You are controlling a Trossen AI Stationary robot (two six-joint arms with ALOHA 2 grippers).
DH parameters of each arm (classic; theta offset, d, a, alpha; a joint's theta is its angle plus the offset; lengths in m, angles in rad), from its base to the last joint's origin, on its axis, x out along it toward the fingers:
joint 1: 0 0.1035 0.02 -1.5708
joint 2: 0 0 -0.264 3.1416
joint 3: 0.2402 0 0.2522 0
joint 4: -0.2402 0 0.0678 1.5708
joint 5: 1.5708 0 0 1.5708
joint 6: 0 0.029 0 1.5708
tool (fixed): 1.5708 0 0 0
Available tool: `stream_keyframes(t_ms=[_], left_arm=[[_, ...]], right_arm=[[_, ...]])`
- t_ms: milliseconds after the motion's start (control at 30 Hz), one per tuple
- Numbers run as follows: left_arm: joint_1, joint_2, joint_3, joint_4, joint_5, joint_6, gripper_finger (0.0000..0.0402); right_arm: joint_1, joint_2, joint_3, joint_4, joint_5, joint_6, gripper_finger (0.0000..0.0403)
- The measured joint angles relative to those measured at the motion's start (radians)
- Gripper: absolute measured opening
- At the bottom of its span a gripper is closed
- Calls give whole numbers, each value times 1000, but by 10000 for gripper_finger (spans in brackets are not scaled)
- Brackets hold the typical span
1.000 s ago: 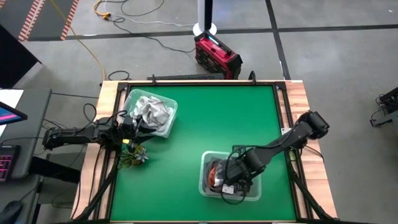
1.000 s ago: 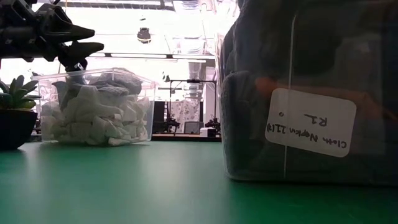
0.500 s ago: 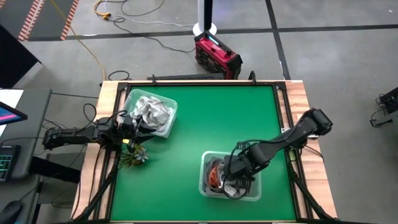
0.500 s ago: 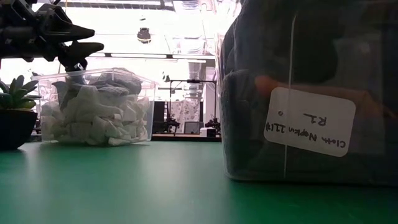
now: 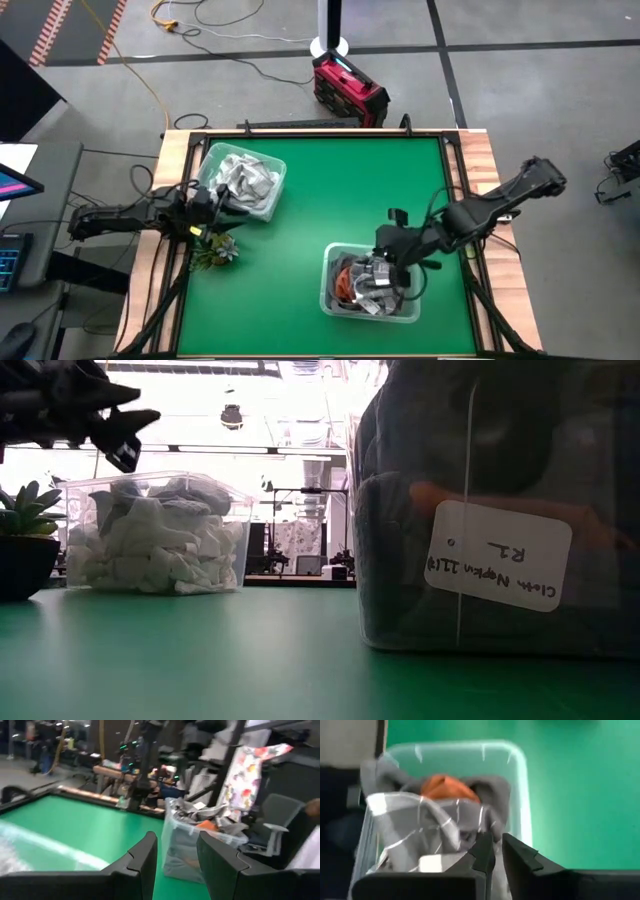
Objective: Sort towels by color in basket
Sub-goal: Return to Home Position
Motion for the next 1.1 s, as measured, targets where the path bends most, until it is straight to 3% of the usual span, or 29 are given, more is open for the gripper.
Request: stream_keyframes(t_ms=[133, 300, 567, 700, 867, 1100], left_arm=[[0, 0, 21, 2, 70, 59, 129], [0, 0, 23, -34, 158, 199, 129], [-1, -1, 23, -49, 166, 302, 129], [-1, -1, 23, -48, 102, 316, 129], [0, -1, 23, -67, -21, 313, 129], [0, 0, 23, -90, -60, 317, 129]], right_arm=[[-22, -129, -220, 251, 6, -61, 69], [-87, -267, -450, 432, 6, -117, 69], [-188, -510, -730, 818, 5, -301, 69], [-248, -608, -875, 1026, -2, -384, 69], [-332, -695, -1027, 1100, -47, -394, 69], [-428, -804, -1198, 1244, -112, -397, 69]])
